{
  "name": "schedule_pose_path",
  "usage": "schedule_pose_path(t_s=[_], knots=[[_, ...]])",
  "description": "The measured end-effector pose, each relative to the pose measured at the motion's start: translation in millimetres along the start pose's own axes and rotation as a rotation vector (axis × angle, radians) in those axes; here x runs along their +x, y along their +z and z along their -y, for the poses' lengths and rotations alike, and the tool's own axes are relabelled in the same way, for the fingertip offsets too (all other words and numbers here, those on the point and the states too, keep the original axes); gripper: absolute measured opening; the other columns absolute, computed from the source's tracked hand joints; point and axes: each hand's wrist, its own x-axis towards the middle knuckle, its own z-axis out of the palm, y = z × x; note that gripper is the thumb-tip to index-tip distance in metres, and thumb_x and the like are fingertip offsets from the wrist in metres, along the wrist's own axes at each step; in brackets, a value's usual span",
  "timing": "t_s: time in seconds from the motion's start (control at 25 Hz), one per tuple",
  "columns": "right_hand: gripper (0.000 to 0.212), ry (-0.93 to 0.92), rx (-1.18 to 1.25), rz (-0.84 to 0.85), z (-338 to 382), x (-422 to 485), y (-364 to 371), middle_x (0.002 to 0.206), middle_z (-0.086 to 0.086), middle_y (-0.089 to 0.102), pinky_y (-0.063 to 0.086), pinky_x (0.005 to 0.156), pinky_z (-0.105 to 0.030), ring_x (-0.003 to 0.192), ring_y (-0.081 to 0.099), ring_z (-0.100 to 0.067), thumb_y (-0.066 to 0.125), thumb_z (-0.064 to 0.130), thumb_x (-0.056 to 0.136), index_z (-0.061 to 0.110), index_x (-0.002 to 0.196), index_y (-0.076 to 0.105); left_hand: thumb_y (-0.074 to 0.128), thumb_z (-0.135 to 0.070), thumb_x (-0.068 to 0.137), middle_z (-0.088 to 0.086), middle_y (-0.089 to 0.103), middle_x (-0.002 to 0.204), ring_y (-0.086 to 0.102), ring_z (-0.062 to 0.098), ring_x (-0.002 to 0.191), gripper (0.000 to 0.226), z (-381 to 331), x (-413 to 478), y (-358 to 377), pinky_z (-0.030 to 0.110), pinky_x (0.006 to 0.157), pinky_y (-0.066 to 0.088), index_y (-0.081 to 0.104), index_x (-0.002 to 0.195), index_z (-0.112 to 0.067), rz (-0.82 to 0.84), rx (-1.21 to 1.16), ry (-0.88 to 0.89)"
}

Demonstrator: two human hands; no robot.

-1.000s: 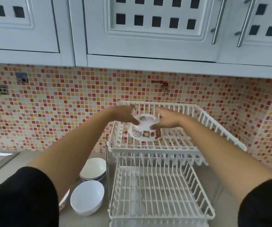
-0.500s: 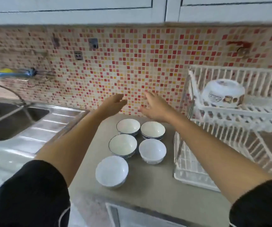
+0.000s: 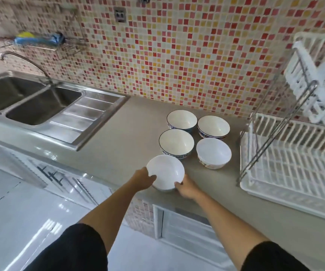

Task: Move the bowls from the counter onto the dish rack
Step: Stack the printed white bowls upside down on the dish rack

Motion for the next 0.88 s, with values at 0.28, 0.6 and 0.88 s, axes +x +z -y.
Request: schedule_pose_path(t_s=[0.28, 0.6, 0.88], knots=[[0.036, -0.171, 0.236, -0.14, 16.8, -37.1, -60.5, 0.12, -0.013, 0.056, 0.057, 0.078, -0.037, 0.1, 0.06, -0.027, 0.057, 0.007, 0.086, 0.009, 0.114, 0.036, 0.036, -0.054, 0.093, 0.024, 0.053, 0.12, 0.062, 0.042, 0.102, 0.062, -66.3, -36.1, -56.3, 0.047, 0.075, 0.059, 0.043, 0.126, -0.002, -0.098, -0.389, -0.003], [0.05, -0.611, 0.604, -0.54, 78.4, -147.9, -257.8, 0.11, 0.013, 0.053, 0.048, 0.096, -0.043, 0.112, 0.056, -0.017, 0.037, 0.081, 0.068, 0.037, 0.092, 0.037, 0.028, -0.073, 0.08, -0.009, 0.045, 0.125, 0.055, 0.018, 0.113, 0.055, -235.9, -102.6, -150.9, 0.039, 0.089, 0.056, 0.037, 0.12, -0.036, -0.277, -0.986, 0.761], [0.061, -0.772, 0.433, -0.65, 46.2, -221.7, -394.8, 0.112, 0.019, 0.056, 0.054, 0.075, -0.013, 0.086, 0.062, 0.017, 0.058, 0.051, 0.066, 0.029, 0.118, 0.036, 0.043, -0.058, 0.08, -0.01, 0.055, 0.111, 0.058, 0.01, 0.109, 0.039, -359.1, -110.6, -169.8, 0.032, 0.098, 0.046, 0.037, 0.107, -0.03, -0.062, -0.872, 1.075]])
